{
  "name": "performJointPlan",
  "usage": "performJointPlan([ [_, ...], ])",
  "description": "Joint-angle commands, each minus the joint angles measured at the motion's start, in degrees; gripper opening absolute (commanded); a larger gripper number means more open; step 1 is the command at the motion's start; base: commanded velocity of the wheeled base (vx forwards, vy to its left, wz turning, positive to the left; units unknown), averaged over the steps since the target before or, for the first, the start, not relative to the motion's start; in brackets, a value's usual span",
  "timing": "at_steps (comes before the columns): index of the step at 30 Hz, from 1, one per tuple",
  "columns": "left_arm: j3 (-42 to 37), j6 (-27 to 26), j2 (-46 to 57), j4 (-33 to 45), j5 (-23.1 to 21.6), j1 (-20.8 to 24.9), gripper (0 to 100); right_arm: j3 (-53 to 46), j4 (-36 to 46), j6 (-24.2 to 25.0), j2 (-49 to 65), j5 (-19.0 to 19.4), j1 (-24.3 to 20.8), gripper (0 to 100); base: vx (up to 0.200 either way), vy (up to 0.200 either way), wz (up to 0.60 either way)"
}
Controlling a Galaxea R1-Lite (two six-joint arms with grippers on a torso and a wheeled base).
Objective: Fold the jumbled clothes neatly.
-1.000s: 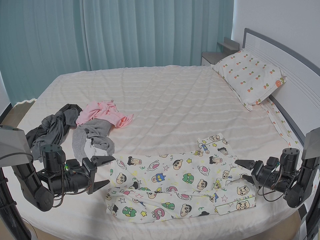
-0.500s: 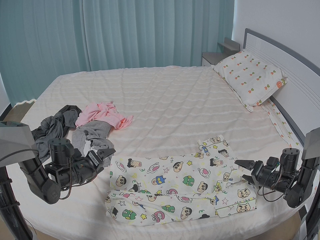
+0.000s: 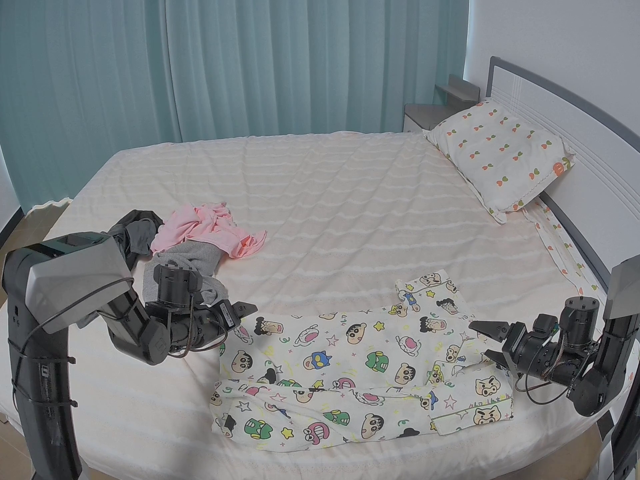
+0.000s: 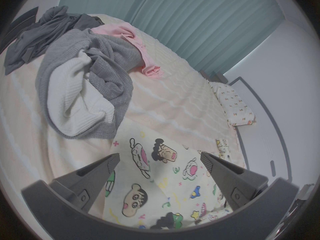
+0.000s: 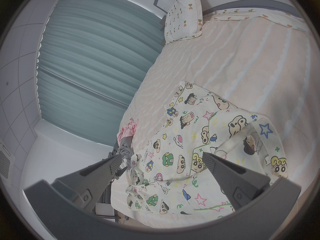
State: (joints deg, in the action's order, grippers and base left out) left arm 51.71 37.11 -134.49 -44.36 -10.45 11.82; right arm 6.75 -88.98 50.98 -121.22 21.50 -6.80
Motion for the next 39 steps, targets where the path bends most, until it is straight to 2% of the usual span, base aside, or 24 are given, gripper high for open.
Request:
performJointPlan([
  [1,2.69,-1.51,-4.03,1.38,0.08,-0.40,100,0.01,-0.67,-0.09,-0.24,0.03,-0.40,100,0.000,0.000,0.00],
  [21,2.52,-2.74,-4.64,1.56,0.87,-1.19,100,0.19,-0.67,-1.06,-1.82,0.03,-0.40,100,0.000,0.000,0.00],
  [27,5.77,-3.71,-7.63,1.38,5.17,-0.05,100,0.54,-0.76,-2.20,-2.61,0.03,-0.40,100,0.000,0.000,0.00],
  [31,7.00,-4.41,-7.81,1.82,5.00,-0.05,100,0.81,-0.76,-2.90,-2.53,0.03,-0.32,100,0.000,0.000,0.00],
  [32,7.44,-4.32,-7.90,1.91,4.91,-0.05,0,1.07,-0.76,-3.34,-2.61,0.03,-0.32,100,0.000,0.000,0.00],
  [34,7.88,-4.15,-8.25,1.82,5.00,-0.05,0,2.39,-0.67,-4.22,-2.61,-0.32,-0.14,100,0.000,0.000,0.00],
  [39,8.05,-3.53,-8.25,1.38,5.44,-0.05,0,10.39,-0.23,-4.93,-3.23,-3.93,0.47,100,0.000,0.000,0.00],
])
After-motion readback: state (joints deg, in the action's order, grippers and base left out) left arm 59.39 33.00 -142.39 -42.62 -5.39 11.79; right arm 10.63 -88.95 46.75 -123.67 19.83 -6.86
